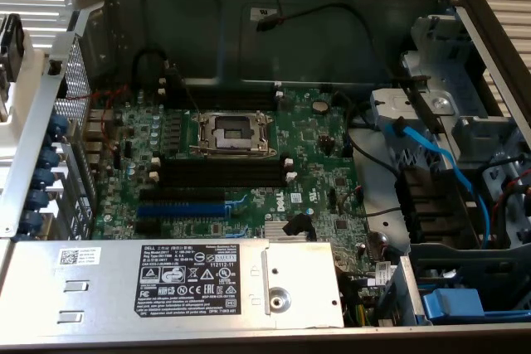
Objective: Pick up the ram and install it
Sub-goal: 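Pick up the ram and move it above insertion slot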
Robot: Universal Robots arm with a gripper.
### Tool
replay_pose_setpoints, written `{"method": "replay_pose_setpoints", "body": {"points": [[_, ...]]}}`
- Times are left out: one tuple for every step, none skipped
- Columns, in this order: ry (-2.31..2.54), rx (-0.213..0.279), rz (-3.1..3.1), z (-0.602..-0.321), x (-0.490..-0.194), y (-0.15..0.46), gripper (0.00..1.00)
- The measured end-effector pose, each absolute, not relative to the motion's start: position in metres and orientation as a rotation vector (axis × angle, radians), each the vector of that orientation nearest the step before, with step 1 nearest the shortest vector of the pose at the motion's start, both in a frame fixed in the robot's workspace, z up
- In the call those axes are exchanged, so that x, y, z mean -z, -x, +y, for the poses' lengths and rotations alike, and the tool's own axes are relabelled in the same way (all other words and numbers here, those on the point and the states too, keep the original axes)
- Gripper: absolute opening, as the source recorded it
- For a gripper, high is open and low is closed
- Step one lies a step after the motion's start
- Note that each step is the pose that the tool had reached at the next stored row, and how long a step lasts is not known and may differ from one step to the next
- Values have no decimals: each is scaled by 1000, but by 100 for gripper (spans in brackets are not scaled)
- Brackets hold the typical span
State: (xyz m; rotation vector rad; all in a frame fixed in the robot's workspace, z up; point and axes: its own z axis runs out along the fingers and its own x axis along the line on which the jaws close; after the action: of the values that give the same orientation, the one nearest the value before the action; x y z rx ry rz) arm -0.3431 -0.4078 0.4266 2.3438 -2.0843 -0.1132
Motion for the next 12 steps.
{"method": "replay_pose_setpoints", "body": {"points": [[-2344, 113, -2084, -408, -427, 339, 12], [-2344, 112, -2084, -408, -427, 335, 12], [-2345, 112, -2085, -408, -427, 332, 12], [-2345, 111, -2085, -408, -427, 330, 12], [-2345, 111, -2085, -408, -427, 327, 12], [-2345, 111, -2085, -408, -427, 323, 12], [-2345, 111, -2085, -408, -427, 320, 12], [-2345, 111, -2085, -408, -427, 317, 12], [-2345, 111, -2085, -408, -427, 314, 12], [-2345, 111, -2085, -408, -427, 309, 12], [-2345, 111, -2085, -408, -427, 305, 12], [-2345, 111, -2085, -408, -427, 300, 12]]}}
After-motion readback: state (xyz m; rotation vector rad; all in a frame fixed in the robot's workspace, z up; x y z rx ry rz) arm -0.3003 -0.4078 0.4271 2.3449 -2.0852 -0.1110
